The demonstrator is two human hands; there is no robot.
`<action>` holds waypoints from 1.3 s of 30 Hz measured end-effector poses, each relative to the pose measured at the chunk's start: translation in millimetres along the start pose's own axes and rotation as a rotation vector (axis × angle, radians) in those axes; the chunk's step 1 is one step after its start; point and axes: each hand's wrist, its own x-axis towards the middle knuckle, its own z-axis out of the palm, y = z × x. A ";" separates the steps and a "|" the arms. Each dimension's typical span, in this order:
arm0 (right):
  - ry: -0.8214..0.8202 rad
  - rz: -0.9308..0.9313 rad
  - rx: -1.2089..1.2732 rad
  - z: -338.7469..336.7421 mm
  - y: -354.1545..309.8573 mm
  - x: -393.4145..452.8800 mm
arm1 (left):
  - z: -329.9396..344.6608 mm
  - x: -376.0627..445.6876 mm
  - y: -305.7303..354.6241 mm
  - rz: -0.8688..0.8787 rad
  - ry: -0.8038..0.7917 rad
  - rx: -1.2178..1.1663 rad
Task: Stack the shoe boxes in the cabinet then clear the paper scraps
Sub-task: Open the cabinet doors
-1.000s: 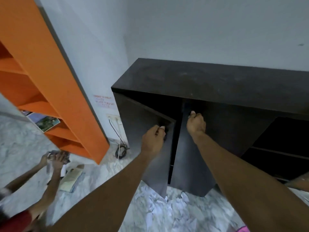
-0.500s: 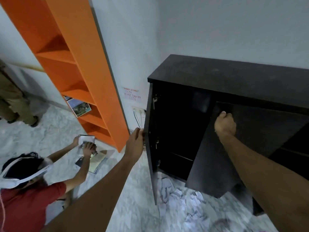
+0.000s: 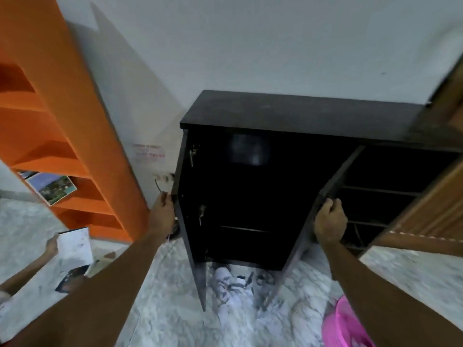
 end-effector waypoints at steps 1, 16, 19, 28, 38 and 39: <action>0.000 0.020 0.023 -13.2 4.9 -3.0 | 0.7 -0.8 -0.3 0.002 0.007 -0.008; 0.274 0.186 0.150 -108.8 59.7 -37.0 | -4.0 -30.0 25.2 -0.023 -0.008 0.178; 0.267 0.249 0.101 -97.8 62.1 -58.9 | -16.2 -28.2 25.0 -0.062 -0.010 0.123; 0.298 -0.001 -0.118 -70.4 50.7 -83.4 | -49.2 -28.7 11.8 0.294 0.313 0.144; 0.165 -0.142 -0.055 -39.0 20.7 -77.7 | 17.2 -77.8 52.0 0.923 -0.113 0.204; 0.168 -0.136 -0.046 -40.7 22.1 -76.8 | 32.4 -81.3 50.5 0.899 -0.189 0.216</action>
